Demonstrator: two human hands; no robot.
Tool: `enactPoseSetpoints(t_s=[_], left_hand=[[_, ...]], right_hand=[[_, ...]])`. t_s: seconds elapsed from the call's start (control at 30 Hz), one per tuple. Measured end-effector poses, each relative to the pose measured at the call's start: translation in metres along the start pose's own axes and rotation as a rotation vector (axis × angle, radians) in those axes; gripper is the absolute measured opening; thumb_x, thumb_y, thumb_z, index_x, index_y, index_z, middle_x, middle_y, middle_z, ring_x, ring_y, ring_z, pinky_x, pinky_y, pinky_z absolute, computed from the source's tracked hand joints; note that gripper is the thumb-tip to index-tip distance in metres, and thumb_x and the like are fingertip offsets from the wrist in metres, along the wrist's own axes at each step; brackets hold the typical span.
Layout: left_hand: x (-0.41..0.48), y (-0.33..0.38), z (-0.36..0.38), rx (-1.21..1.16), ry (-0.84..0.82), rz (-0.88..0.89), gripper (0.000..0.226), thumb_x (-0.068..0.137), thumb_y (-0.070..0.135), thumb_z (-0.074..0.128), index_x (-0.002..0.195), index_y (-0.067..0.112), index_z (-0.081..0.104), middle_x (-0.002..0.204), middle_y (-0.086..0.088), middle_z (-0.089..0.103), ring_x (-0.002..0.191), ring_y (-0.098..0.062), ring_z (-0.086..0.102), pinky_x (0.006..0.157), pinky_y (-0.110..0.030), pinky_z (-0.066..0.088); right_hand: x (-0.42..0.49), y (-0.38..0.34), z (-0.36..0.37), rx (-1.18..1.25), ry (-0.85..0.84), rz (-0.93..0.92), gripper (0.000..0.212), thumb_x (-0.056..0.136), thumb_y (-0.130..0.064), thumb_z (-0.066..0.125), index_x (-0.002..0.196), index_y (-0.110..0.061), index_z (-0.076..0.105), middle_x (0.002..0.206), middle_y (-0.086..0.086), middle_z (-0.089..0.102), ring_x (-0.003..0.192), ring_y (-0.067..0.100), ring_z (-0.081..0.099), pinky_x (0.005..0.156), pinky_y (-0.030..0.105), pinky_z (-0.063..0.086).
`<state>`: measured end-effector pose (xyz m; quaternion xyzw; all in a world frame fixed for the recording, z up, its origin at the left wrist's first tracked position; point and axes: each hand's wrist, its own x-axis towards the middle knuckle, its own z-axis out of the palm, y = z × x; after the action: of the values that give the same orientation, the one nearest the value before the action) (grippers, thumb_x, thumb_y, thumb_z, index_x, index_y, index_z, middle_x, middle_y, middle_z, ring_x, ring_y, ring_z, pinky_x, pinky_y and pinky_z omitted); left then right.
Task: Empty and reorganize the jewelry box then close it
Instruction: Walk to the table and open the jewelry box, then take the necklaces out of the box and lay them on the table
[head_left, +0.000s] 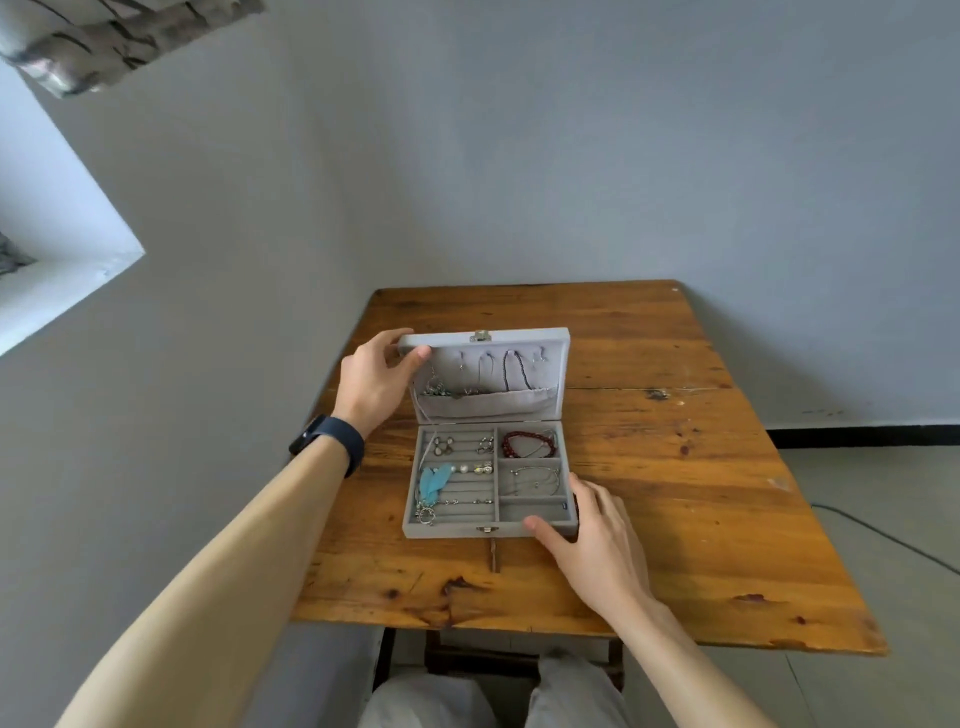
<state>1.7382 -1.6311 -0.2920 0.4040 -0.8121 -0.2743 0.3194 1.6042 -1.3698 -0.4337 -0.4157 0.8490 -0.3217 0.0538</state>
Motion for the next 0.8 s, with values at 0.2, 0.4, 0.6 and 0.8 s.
enactPoseSetpoints(t_s=[0.2, 0.4, 0.6, 0.8], left_hand=[[0.042, -0.025, 0.022, -0.108, 0.018, -0.08, 0.039, 0.098, 0.042, 0.058, 0.129, 0.019, 0.064, 0.114, 0.011, 0.065, 0.113, -0.014, 0.063, 0.086, -0.022, 0.05], [0.052, -0.037, 0.043, -0.177, -0.001, -0.182, 0.048, 0.1, 0.046, 0.053, 0.139, 0.019, 0.057, 0.132, -0.002, 0.065, 0.12, -0.02, 0.061, 0.102, -0.046, 0.051], [0.054, -0.032, 0.043, -0.164, 0.011, -0.196, 0.048, 0.1, 0.045, 0.052, 0.139, 0.018, 0.057, 0.134, -0.002, 0.064, 0.123, -0.021, 0.058, 0.104, -0.043, 0.049], [0.047, -0.03, 0.044, -0.163, -0.106, -0.208, 0.046, 0.105, 0.042, 0.041, 0.147, 0.025, 0.045, 0.142, -0.002, 0.056, 0.13, -0.023, 0.051, 0.099, -0.032, 0.042]], right_hand=[[0.027, 0.0, 0.011, -0.105, 0.085, -0.086, 0.093, 0.079, -0.09, 0.035, 0.137, -0.019, 0.049, 0.134, -0.001, 0.059, 0.122, 0.018, 0.051, 0.095, 0.034, 0.044], [0.027, -0.001, 0.017, -0.096, 0.094, -0.075, 0.089, 0.082, -0.088, 0.033, 0.139, -0.021, 0.047, 0.135, -0.001, 0.059, 0.125, 0.017, 0.052, 0.098, 0.033, 0.043], [0.029, -0.008, 0.012, -0.113, 0.059, -0.063, 0.088, 0.083, -0.086, 0.034, 0.139, -0.02, 0.047, 0.137, 0.0, 0.058, 0.126, 0.02, 0.052, 0.098, 0.039, 0.045], [0.022, -0.016, 0.008, -0.102, 0.014, -0.007, 0.086, 0.085, -0.084, 0.034, 0.144, -0.022, 0.041, 0.143, -0.002, 0.054, 0.131, 0.019, 0.047, 0.101, 0.036, 0.04]])
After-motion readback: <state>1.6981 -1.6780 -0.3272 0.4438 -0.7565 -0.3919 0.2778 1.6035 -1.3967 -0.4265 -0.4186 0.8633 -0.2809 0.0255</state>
